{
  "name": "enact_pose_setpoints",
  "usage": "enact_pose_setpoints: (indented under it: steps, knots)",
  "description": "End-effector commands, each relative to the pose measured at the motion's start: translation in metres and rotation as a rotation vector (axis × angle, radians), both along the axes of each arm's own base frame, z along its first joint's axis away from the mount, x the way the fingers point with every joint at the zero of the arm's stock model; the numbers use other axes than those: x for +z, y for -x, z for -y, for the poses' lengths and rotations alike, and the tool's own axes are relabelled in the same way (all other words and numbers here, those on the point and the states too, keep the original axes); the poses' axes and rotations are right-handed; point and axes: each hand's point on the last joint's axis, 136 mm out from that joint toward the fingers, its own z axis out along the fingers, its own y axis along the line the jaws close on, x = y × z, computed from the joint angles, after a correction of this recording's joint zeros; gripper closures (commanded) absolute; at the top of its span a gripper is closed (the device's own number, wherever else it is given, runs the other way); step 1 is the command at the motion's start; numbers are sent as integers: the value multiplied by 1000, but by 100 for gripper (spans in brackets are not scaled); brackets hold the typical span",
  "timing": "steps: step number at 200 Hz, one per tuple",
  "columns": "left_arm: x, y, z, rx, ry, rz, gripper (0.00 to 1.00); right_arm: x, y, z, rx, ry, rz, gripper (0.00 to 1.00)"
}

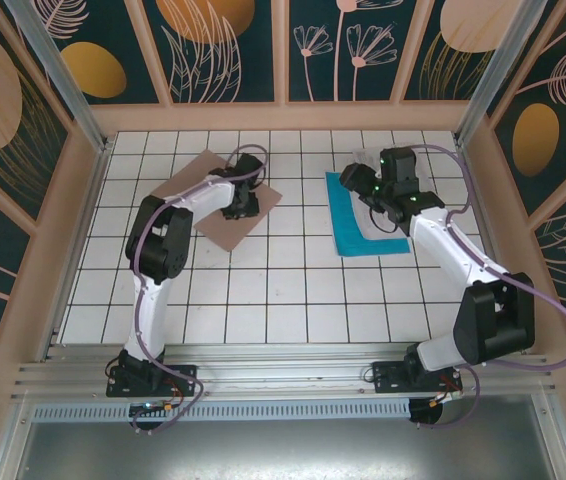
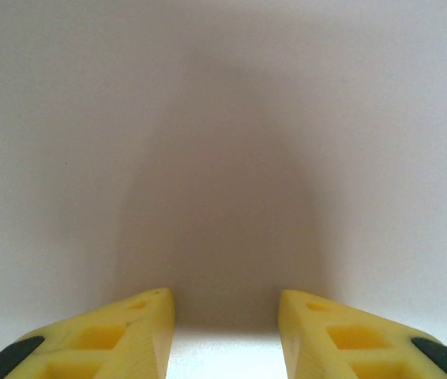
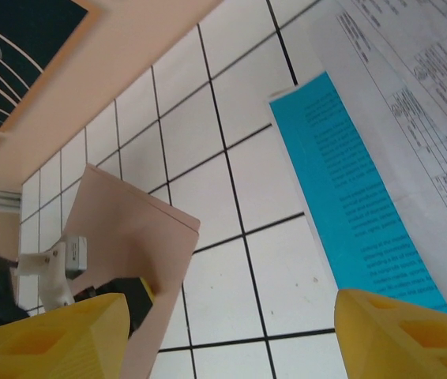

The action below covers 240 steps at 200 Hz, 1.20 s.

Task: Put the files into the folder

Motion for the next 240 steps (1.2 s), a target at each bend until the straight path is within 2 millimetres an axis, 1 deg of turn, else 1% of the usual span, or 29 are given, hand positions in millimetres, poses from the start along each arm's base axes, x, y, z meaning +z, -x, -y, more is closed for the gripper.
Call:
enact_pose_setpoints:
  steps: [1,32,47,57,65,76,89,99,107,116,129,150,155,157,159,177,192,208,223,240]
  knots:
    - [-45,78,16,-96,-31,-213,60,-17,6,-4,9,-20,-48,31]
    - [-35,115,46,-178,0,-200,60,-30,10,-8,21,-25,-73,32]
    - [-30,129,55,-212,-5,-193,60,-37,11,-11,31,-27,-88,32]
    - [-25,134,58,-224,-8,-182,59,-42,13,-14,40,-28,-102,32]
    - [-19,135,60,-227,-7,-166,58,-46,14,-19,52,-29,-110,33]
    - [-4,132,60,-215,5,-133,55,-53,16,-25,68,-31,-126,33]
    - [22,123,63,-195,22,-74,49,-61,18,-35,94,-35,-142,33]
    - [44,116,64,-170,43,-26,43,-65,19,-46,121,-42,-151,34]
    - [58,111,61,-142,57,-1,38,-69,20,-56,146,-49,-160,34]
    - [71,105,52,-94,80,20,34,-73,21,-68,180,-58,-170,35]
    - [82,97,27,11,123,22,28,-80,20,-86,226,-67,-189,36]
    - [81,88,-25,196,223,1,19,-95,19,-111,287,-81,-218,37]
    - [74,87,-38,234,240,-10,16,-98,18,-117,301,-83,-223,37]
    - [80,86,-41,244,261,4,16,-99,18,-119,303,-85,-226,37]
    - [81,84,-45,257,273,10,15,-101,18,-121,309,-85,-230,37]
    - [76,79,-73,345,347,8,13,-110,12,-137,339,-102,-252,37]
    - [67,77,-88,388,368,-3,13,-118,5,-148,350,-110,-267,38]
    - [55,77,-96,423,394,-18,13,-127,-4,-151,336,-103,-288,38]
    - [46,77,-100,449,408,-23,13,-135,-12,-154,323,-100,-305,39]
    - [41,74,-99,456,427,-16,13,-141,-20,-157,315,-96,-314,39]
